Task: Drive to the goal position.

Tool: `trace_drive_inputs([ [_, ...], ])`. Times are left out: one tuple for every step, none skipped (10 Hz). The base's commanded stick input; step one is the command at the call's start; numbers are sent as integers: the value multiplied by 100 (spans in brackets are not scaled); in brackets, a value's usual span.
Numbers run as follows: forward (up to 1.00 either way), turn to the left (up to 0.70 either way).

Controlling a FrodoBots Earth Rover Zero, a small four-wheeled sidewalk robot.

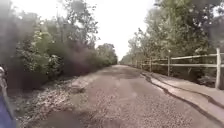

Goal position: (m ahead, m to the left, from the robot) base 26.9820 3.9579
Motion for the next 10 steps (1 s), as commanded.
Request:
trace_drive_inputs([
  [70,0],
  [70,0],
  [70,0],
  [70,0],
  [70,-4],
  [70,-10],
  [70,-20],
  [70,-29],
  [70,-19],
  [70,-4],
])
